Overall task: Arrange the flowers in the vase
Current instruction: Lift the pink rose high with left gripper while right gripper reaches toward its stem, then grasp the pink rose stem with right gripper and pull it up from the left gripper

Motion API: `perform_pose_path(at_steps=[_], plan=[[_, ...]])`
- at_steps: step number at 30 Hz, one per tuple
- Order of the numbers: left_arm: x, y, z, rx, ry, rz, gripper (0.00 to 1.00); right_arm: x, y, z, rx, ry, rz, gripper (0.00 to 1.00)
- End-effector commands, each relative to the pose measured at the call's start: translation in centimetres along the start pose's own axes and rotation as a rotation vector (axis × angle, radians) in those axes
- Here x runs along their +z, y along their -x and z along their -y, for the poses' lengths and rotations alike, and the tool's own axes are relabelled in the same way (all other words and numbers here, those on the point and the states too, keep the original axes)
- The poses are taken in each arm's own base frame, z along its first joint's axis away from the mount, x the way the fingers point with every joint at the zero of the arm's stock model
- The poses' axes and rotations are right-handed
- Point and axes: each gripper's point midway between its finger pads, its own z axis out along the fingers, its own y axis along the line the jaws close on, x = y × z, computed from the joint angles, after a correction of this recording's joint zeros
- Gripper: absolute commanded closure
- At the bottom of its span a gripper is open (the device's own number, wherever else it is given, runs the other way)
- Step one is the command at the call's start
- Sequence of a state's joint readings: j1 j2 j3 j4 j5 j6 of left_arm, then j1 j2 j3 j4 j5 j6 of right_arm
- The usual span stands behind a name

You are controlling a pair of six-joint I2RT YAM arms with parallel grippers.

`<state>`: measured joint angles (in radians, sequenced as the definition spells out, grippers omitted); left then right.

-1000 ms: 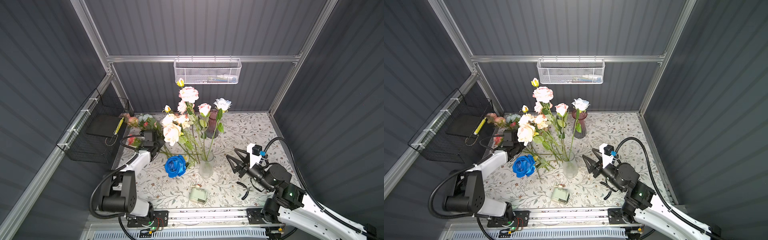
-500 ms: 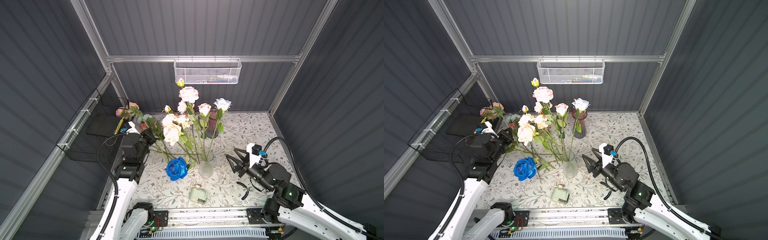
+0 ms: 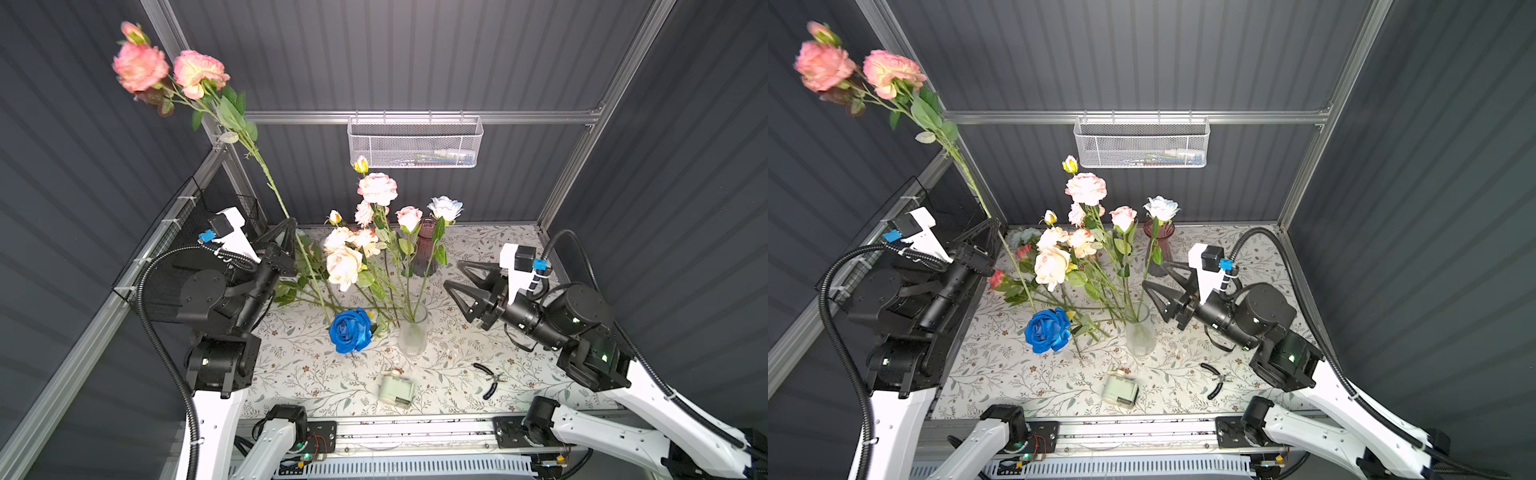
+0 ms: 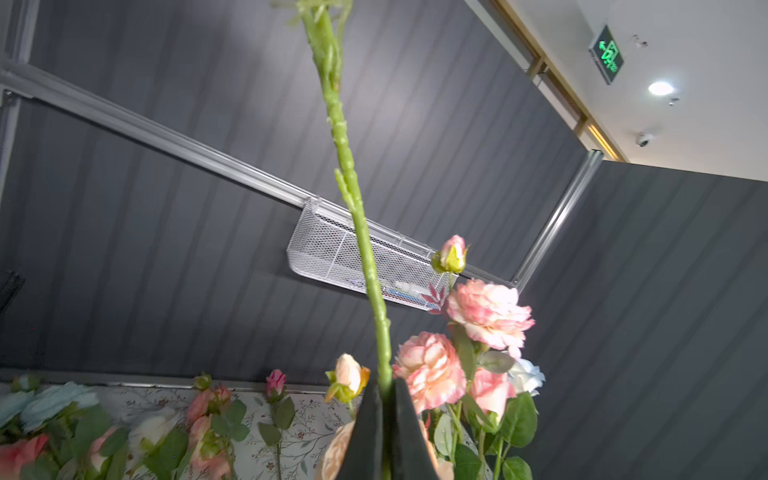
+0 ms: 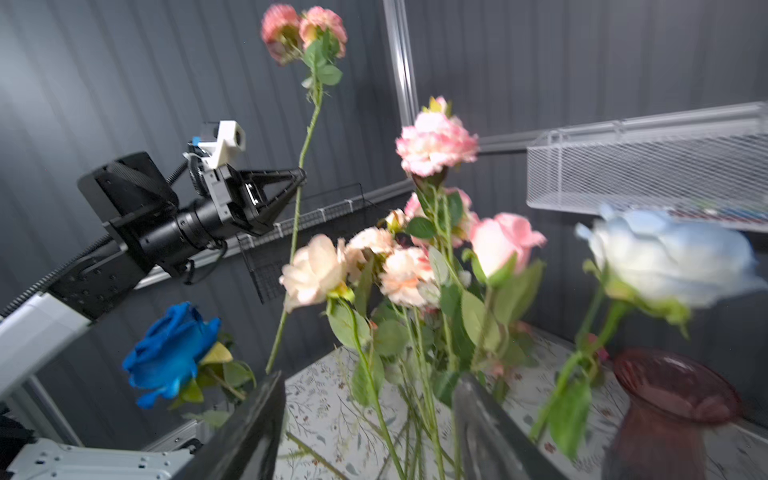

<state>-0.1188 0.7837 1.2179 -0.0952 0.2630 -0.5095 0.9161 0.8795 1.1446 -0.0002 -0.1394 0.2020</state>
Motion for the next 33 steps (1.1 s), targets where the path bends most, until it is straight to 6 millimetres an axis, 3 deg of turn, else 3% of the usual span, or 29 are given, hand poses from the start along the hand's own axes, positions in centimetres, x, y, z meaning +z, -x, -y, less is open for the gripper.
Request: perform_pose_path(at_steps=[1, 6, 11, 15, 22, 28, 31, 33], plan=[[-1.4, 1.0, 5.0, 0.108, -0.237, 0.001, 1.00, 2.2, 0.9, -3.6, 0.002, 0.213, -0.072, 0.33], [-3.3, 1.8, 8.8, 0.185, -0.407, 0.004, 1.00, 5.2, 3.8, -6.3, 0.022, 0.376, -0.058, 0.31], [-4.8, 2.2, 11.1, 0.242, -0.513, -0.001, 1.00, 7.7, 5.8, -7.7, 0.038, 0.469, -0.029, 0.30], [-5.2, 1.8, 12.1, 0.263, -0.581, -0.032, 1.00, 9.8, 6.9, -9.0, 0.049, 0.548, -0.006, 0.29], [-5.6, 0.6, 12.9, 0.290, -0.661, -0.098, 1.00, 13.0, 7.2, -11.5, 0.061, 0.658, 0.000, 0.29], [-6.2, -0.2, 13.5, 0.311, -0.719, -0.130, 1.00, 15.2, 7.3, -12.2, 0.085, 0.695, -0.003, 0.30], [-6.3, -0.5, 13.6, 0.314, -0.739, -0.143, 1.00, 16.0, 7.6, -12.2, 0.090, 0.700, -0.006, 0.36], [-6.2, -0.8, 13.5, 0.310, -0.741, -0.153, 1.00, 16.3, 7.7, -12.3, 0.090, 0.703, -0.001, 0.50]])
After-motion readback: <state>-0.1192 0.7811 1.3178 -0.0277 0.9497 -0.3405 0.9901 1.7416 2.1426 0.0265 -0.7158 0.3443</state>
